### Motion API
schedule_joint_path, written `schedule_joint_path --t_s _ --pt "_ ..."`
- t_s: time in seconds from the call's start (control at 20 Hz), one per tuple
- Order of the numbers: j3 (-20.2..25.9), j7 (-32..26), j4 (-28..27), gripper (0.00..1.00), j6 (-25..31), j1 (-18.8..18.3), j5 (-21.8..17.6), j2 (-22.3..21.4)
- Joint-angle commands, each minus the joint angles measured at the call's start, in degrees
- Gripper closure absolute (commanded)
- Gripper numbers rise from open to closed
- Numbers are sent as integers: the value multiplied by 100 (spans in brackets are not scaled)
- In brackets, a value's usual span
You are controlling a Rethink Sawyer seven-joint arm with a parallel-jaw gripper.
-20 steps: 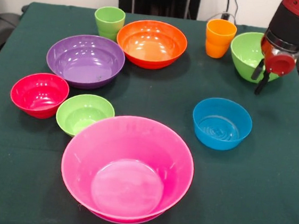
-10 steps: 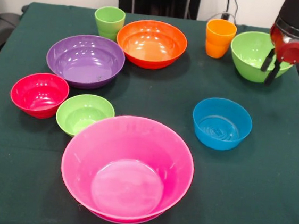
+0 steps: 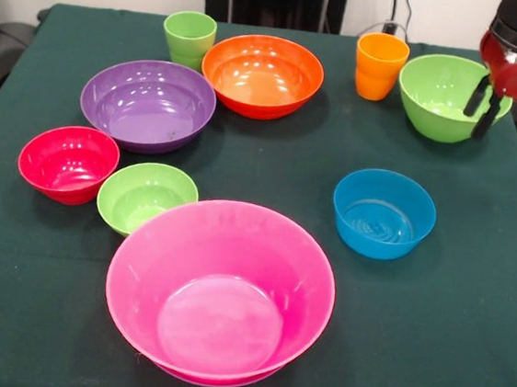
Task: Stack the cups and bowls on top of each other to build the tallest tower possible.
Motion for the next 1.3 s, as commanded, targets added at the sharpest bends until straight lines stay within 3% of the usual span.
schedule_joint_path --t_s 0.05,0.65,1.05,1.3 --pt "756 352 643 0 104 115 -140 67" --pt "1015 316 1284 0 -600 109 -164 -56" --pt "717 430 714 0 -706 150 -105 511" --pt "664 508 627 0 -524 178 -23 449"
